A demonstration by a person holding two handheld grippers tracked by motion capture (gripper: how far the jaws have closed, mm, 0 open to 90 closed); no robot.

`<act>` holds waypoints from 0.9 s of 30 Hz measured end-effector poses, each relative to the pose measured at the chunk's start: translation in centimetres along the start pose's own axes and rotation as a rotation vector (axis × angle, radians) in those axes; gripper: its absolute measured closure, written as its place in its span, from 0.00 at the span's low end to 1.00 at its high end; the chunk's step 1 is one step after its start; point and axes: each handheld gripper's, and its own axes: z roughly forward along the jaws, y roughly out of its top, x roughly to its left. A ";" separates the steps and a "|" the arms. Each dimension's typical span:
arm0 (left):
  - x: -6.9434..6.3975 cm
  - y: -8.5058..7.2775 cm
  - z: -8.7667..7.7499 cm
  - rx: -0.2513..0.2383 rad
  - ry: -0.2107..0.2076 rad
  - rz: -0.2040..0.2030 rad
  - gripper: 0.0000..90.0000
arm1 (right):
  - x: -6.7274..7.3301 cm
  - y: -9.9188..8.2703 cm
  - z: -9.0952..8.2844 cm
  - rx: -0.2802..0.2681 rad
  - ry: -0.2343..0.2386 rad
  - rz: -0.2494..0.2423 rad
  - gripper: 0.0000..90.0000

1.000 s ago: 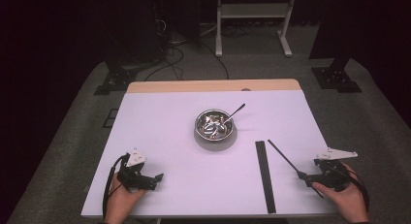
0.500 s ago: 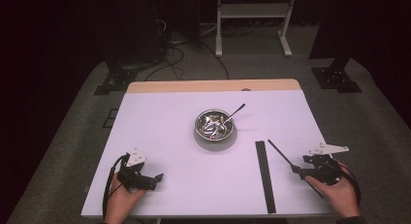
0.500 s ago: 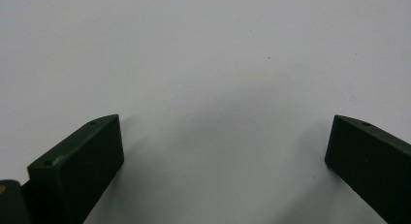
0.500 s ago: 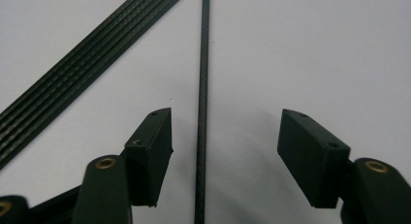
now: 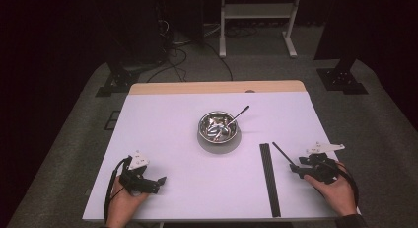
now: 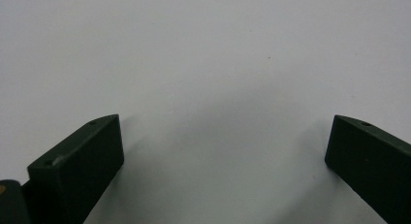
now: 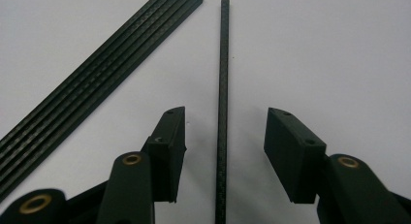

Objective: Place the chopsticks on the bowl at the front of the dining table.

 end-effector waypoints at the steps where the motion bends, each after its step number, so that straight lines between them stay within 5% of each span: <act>1: 0.0 0.0 0.0 0.000 0.000 0.000 0.00 | 0.0 0.0 0.1 0.003 0.001 -0.003 0.54; 20: 0.0 0.0 0.0 -0.001 0.001 -0.001 0.00 | 0.5 0.1 0.6 0.004 -0.022 -0.013 0.56; 27: 0.0 0.0 0.0 -0.001 0.001 -0.001 0.00 | 0.9 0.1 0.4 0.009 -0.027 -0.020 0.71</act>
